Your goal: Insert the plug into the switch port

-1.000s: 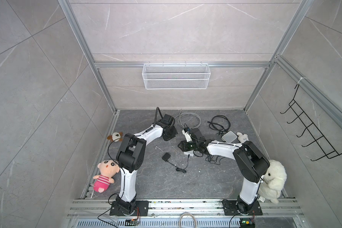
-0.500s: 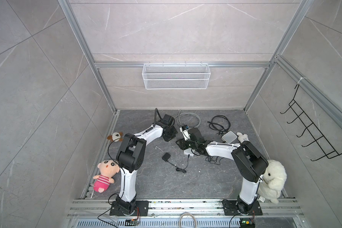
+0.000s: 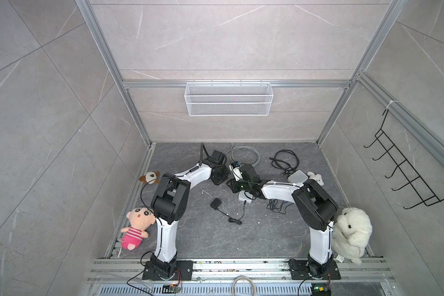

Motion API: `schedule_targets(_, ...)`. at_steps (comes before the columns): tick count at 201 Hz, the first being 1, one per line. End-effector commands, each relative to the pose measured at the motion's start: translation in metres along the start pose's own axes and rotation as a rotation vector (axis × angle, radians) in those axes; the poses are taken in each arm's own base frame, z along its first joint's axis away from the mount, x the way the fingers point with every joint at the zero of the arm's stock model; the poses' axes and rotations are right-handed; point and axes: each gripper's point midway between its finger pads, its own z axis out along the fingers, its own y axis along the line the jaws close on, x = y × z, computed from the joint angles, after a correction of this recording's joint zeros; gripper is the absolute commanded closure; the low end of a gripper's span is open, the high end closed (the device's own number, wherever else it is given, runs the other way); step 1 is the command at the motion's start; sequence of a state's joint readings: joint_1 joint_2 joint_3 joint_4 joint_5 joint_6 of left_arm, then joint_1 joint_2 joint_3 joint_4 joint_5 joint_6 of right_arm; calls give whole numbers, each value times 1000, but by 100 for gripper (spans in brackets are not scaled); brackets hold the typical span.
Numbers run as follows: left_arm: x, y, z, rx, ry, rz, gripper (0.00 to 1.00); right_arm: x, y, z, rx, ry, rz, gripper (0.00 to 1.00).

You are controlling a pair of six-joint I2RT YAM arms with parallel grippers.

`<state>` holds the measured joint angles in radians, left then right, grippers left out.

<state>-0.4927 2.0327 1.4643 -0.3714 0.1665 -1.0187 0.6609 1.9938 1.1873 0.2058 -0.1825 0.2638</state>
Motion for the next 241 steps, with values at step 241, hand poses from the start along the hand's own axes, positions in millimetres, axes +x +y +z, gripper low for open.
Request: schedule_targets(241, -33, -17, -70, 172, -130, 663, 75, 33, 16, -46, -211, 164, 133, 94)
